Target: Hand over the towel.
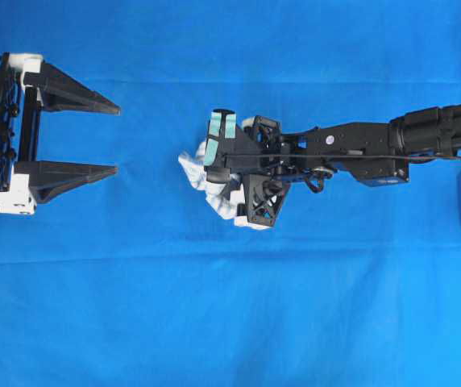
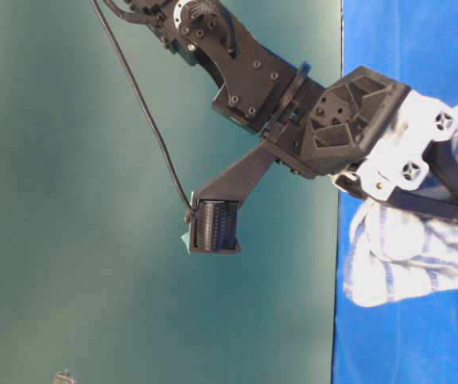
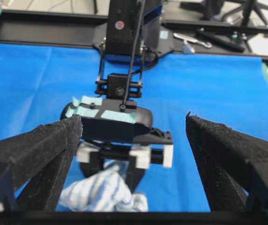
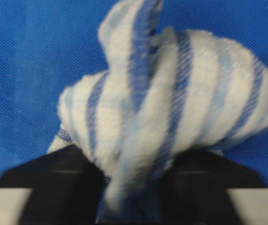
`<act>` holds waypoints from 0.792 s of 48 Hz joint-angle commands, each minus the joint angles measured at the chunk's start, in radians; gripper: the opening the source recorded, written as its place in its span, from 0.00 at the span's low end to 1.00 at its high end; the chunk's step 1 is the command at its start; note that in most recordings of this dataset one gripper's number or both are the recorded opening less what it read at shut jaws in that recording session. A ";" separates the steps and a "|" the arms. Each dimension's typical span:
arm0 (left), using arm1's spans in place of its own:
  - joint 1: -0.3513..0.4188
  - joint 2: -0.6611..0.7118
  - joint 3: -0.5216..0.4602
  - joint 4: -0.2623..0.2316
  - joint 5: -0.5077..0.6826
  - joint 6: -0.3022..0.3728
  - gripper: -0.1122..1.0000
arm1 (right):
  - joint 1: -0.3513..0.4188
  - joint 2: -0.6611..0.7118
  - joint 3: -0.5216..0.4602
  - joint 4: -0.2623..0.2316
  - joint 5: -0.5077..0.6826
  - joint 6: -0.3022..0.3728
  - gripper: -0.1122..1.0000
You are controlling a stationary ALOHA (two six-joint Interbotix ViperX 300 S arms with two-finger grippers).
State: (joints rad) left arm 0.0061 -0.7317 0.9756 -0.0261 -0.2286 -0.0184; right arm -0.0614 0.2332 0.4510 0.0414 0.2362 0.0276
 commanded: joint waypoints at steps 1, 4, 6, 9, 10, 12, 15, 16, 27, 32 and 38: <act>-0.002 -0.003 -0.011 -0.002 -0.005 0.002 0.95 | 0.000 -0.074 0.000 0.000 -0.005 0.005 0.65; -0.002 -0.003 -0.011 -0.002 -0.005 0.003 0.95 | 0.000 -0.117 0.014 -0.002 -0.005 0.005 0.74; -0.002 -0.002 -0.011 -0.002 -0.005 0.003 0.95 | 0.002 -0.150 0.023 -0.003 -0.005 0.005 0.74; -0.002 -0.003 -0.009 -0.002 -0.005 0.003 0.95 | 0.002 -0.204 0.040 -0.006 -0.006 0.005 0.71; -0.002 -0.003 -0.009 -0.002 -0.005 0.003 0.95 | 0.002 -0.222 0.046 -0.008 -0.006 0.005 0.71; -0.002 -0.002 -0.009 -0.002 -0.005 0.003 0.95 | 0.002 -0.262 0.057 -0.011 -0.008 0.005 0.72; -0.002 -0.002 -0.009 -0.002 -0.005 0.003 0.95 | 0.002 -0.333 0.075 -0.017 -0.018 0.005 0.72; -0.002 -0.003 -0.009 -0.002 -0.005 0.003 0.95 | 0.002 -0.354 0.081 -0.020 -0.021 0.005 0.72; -0.002 -0.002 -0.009 -0.002 -0.005 0.003 0.95 | 0.002 -0.561 0.173 -0.052 -0.141 0.005 0.72; -0.002 -0.002 -0.009 -0.002 -0.006 0.003 0.94 | 0.002 -0.646 0.233 -0.063 -0.241 0.002 0.72; -0.002 -0.002 -0.011 -0.002 -0.011 0.003 0.94 | 0.002 -0.721 0.288 -0.064 -0.314 0.000 0.72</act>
State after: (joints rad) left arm 0.0061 -0.7317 0.9741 -0.0276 -0.2286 -0.0169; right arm -0.0629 -0.4341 0.7256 -0.0199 -0.0322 0.0291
